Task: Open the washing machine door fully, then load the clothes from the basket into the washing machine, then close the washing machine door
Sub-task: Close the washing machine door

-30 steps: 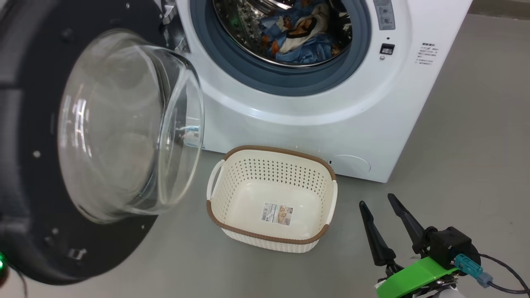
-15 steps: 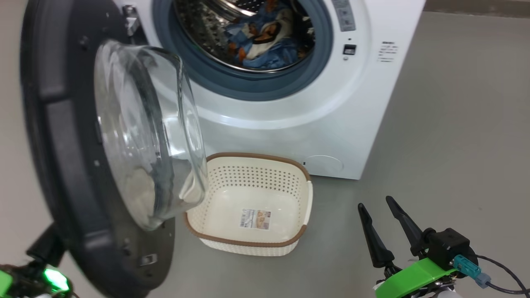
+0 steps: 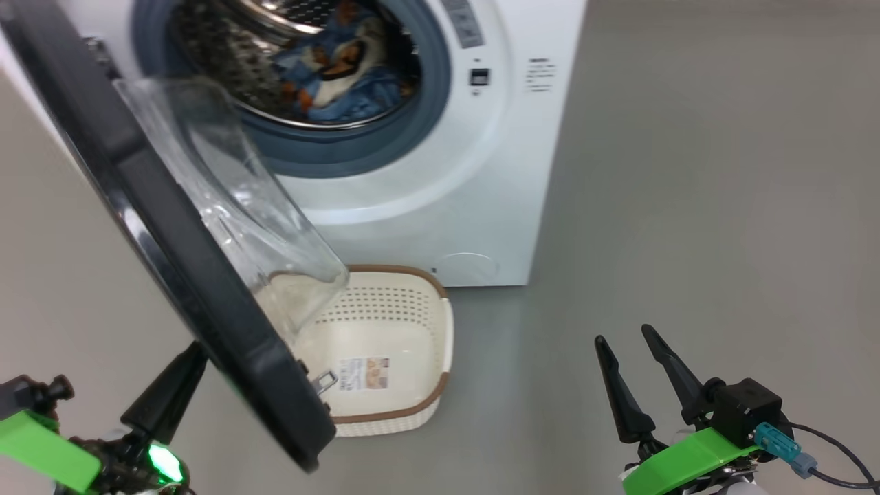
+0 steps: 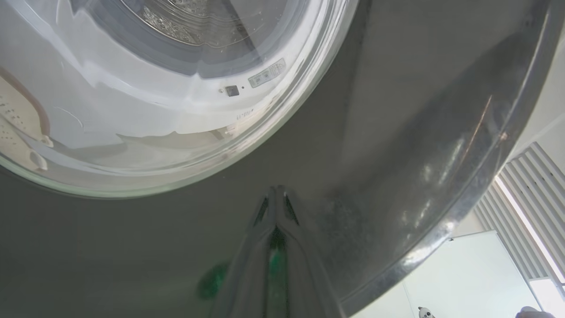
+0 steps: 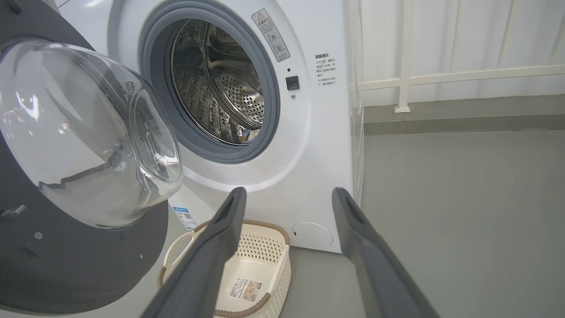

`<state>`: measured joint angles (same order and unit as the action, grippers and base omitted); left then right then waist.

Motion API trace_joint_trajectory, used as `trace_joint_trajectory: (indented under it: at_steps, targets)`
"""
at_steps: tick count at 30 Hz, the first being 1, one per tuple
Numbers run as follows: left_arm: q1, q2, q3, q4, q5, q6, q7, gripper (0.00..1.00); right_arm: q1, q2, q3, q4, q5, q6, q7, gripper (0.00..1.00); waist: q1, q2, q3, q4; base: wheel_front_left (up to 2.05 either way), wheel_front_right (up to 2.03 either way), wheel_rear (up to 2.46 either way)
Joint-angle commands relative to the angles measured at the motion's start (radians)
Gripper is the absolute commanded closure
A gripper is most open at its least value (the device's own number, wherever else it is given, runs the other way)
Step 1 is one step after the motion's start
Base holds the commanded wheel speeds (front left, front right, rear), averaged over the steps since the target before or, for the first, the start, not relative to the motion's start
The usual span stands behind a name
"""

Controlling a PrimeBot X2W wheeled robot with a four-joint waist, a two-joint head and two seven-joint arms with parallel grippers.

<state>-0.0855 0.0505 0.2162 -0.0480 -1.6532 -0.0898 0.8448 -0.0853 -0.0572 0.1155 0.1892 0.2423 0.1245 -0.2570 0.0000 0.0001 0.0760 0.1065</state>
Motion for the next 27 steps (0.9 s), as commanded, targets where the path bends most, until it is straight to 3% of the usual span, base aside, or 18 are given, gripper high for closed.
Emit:
trace_joint_trajectory:
  at_steps: [1,15,27]
  targets:
    - [-0.049,0.006,0.009,-0.016,0.004,-0.018,-0.014,1.0,-0.034,0.005,0.021,-0.028,0.002,0.006,-0.005,0.0,0.0,-0.0001,0.016,-0.077,0.0,0.0,0.0]
    - [-0.179,0.0,-0.047,0.069,0.051,-0.04,-0.202,1.0,-0.045,0.007,0.015,-0.032,0.015,0.006,-0.005,0.0,0.0,-0.0001,0.035,-0.255,0.0,0.0,0.0]
    - [-0.197,0.0,-0.066,0.086,0.046,-0.041,-0.268,1.0,-0.042,0.007,0.008,-0.034,0.024,0.006,-0.005,0.0,0.0,-0.0001,0.024,-0.275,0.0,0.0,0.0]
